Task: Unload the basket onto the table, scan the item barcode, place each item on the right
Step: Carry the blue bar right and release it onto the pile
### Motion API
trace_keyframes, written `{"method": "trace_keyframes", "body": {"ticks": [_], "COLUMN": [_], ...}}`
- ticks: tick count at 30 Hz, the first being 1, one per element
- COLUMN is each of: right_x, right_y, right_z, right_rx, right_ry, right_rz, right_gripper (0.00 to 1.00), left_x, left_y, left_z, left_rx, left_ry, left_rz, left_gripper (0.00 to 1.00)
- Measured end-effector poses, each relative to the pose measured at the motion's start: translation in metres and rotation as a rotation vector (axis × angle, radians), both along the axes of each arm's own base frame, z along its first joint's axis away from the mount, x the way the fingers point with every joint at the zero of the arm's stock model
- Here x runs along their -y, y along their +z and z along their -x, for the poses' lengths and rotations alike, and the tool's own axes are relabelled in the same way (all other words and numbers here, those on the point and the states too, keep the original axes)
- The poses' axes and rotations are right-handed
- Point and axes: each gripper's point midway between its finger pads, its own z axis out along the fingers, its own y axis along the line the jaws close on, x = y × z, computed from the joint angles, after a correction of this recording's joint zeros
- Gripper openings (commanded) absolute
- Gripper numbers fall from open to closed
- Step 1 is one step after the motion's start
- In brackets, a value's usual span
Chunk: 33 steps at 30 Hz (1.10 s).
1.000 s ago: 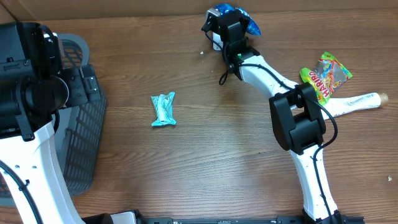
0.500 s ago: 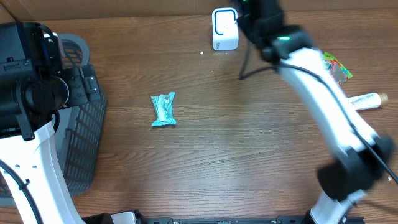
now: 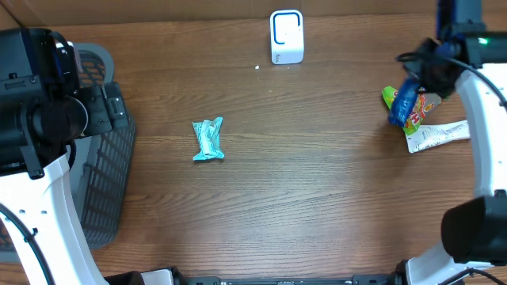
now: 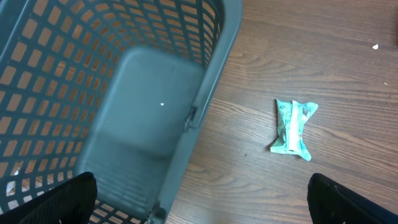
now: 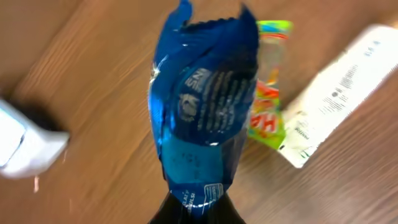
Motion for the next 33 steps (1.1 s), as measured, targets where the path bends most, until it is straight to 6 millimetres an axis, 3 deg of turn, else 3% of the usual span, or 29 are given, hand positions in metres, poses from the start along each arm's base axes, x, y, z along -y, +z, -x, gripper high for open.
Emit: {"method": "trace_keyframes", "body": {"ticks": [7, 10, 14, 16, 20, 21, 27, 30, 33], "right_x": [0.072, 0.093, 0.103, 0.102, 0.094, 0.091, 0.05, 0.019, -0.024], "right_y": [-0.072, -0.086, -0.088, -0.086, -0.084, -0.083, -0.065, -0.047, -0.037], "right_z": [0.024, 0.029, 0.025, 0.018, 0.011, 0.009, -0.005, -0.015, -0.022], "right_rx": [-0.042, -0.023, 0.014, 0.041, 0.055, 0.06, 0.107, 0.141, 0.159], "right_ry": [-0.349, -0.428, -0.446, -0.417, -0.337, -0.302, 0.02, 0.169, 0.31], "right_rz": [-0.138, -0.176, -0.195, -0.195, -0.211, -0.218, -0.322, -0.356, -0.377], "right_gripper": [0.07, 0.24, 0.35, 0.52, 0.79, 0.81, 0.81, 0.81, 0.81], "left_x": [0.0, 0.0, 0.0, 0.0, 0.0, 0.0, 0.0, 0.0, 0.0], "left_y": [0.0, 0.0, 0.0, 0.0, 0.0, 0.0, 0.0, 0.0, 0.0], "left_z": [0.0, 0.0, 0.0, 0.0, 0.0, 0.0, 0.0, 0.0, 0.0], "left_rx": [0.0, 0.0, 0.0, 0.0, 0.0, 0.0, 0.0, 0.0, 0.0], "left_ry": [0.0, 0.0, 0.0, 0.0, 0.0, 0.0, 0.0, 0.0, 0.0], "left_rz": [0.0, 0.0, 0.0, 0.0, 0.0, 0.0, 0.0, 0.0, 0.0], "left_gripper": [1.0, 1.0, 0.99, 1.0, 1.0, 1.0, 1.0, 1.0, 1.0]}}
